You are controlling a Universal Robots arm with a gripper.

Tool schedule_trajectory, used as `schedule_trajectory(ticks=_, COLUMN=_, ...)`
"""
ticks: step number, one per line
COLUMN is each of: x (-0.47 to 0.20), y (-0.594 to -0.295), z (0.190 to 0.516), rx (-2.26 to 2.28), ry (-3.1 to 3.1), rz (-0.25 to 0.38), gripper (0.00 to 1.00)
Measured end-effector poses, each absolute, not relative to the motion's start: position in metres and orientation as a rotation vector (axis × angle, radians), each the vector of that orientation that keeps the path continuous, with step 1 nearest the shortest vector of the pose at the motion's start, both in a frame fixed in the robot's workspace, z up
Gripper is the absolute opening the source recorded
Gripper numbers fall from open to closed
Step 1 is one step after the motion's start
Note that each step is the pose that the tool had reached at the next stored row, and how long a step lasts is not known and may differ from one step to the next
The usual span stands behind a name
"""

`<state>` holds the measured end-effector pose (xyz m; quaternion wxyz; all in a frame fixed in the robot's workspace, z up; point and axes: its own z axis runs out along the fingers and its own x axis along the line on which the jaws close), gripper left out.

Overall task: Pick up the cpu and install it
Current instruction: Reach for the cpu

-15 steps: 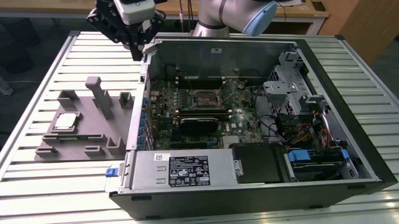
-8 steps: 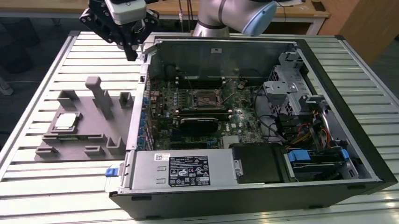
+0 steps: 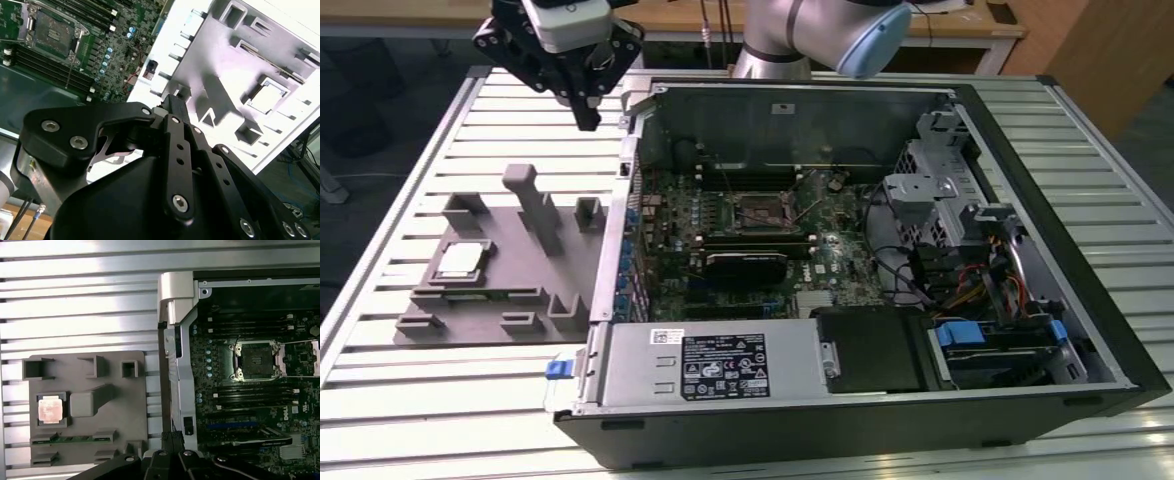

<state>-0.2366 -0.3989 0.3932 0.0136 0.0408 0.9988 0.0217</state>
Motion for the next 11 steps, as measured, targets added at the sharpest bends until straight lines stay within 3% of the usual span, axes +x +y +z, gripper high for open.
schedule_trajectory(ticks=11, x=-0.254, y=-0.399, z=0.393, rx=0.130, ry=3.111, rz=0.067, gripper=0.11)
